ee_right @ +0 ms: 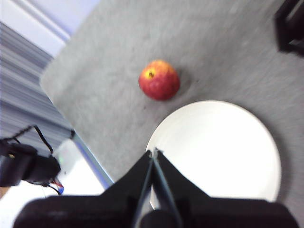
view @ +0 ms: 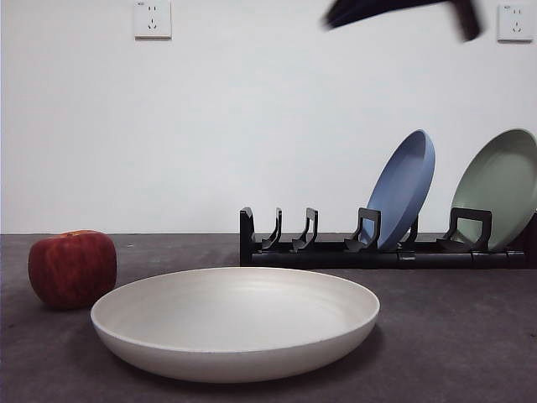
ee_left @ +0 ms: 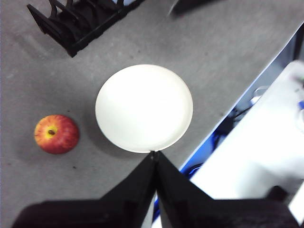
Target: Take the yellow plate from the plate rack,put the plate on the table,take the apple from the table,put the apple in the plate
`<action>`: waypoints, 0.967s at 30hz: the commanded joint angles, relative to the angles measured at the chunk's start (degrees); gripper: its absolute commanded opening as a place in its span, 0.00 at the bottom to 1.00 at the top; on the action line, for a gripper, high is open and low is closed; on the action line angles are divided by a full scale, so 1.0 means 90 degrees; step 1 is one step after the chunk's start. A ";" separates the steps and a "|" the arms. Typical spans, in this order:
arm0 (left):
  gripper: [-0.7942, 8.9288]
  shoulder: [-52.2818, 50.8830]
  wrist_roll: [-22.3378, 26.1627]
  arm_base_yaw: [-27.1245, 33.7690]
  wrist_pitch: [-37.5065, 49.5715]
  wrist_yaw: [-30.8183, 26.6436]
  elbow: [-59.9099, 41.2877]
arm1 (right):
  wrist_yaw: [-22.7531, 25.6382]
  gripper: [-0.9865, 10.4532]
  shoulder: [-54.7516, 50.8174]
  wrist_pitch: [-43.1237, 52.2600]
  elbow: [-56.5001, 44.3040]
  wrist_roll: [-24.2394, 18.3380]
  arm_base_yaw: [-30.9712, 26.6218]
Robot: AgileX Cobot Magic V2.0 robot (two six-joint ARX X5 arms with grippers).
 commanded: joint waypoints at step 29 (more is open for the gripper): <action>0.07 -0.2045 -0.0459 0.0012 0.0022 0.0743 -0.0556 | 0.2001 0.95 0.6912 -0.0937 0.5894 -0.0945 0.2057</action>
